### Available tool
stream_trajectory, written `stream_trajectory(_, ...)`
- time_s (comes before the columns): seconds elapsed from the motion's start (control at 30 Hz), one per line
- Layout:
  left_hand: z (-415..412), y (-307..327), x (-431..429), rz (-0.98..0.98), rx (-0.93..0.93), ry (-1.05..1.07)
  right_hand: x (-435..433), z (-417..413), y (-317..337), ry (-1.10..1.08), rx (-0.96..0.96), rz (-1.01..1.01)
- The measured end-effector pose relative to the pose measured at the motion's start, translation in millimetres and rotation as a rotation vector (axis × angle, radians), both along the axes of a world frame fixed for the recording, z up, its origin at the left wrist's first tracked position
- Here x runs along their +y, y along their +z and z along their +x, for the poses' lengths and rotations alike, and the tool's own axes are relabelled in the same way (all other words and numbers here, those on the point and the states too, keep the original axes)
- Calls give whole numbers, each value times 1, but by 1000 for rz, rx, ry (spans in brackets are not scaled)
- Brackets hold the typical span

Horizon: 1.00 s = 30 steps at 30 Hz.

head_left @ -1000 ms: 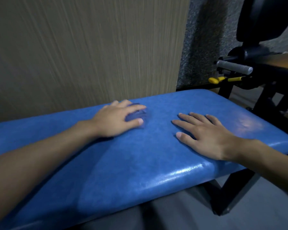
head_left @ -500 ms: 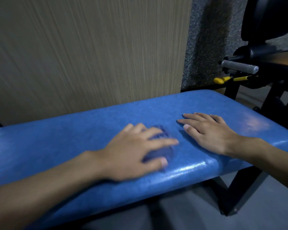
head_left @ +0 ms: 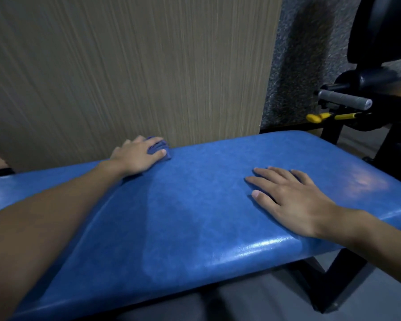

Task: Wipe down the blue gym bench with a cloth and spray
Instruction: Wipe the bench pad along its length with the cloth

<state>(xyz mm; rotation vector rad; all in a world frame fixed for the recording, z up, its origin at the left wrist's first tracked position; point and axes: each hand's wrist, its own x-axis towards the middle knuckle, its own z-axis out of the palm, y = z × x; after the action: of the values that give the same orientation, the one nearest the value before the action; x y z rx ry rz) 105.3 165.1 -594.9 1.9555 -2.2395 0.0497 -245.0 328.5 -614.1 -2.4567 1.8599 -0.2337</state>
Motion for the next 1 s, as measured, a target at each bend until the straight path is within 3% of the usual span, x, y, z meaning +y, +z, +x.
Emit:
stream_trajectory(0.17, -27, -3, 39, -70, -100, -118, -1, 1, 0, -1, 7, -7)
stream_trajectory(0.37, -87, -7, 178, -195, -88, -731, 0, 1, 3, -7, 18, -10)
stream_trajectory(0.43, -90, -8, 197, -207, -96, -841, 0, 2, 7, -16, 24, -45)
stream_trajectory(0.6, -73, -2, 143, -65, 0, -666, 0, 15, 9, 13, -20, -39)
stream_trajectory(0.87, 27, -3, -2, -22, 36, 0, 0, 19, 0, 37, 22, 1)
stream_trajectory(1.0, 6, -6, 19, -46, -110, -47, 0, 20, -1, 32, 20, 3)
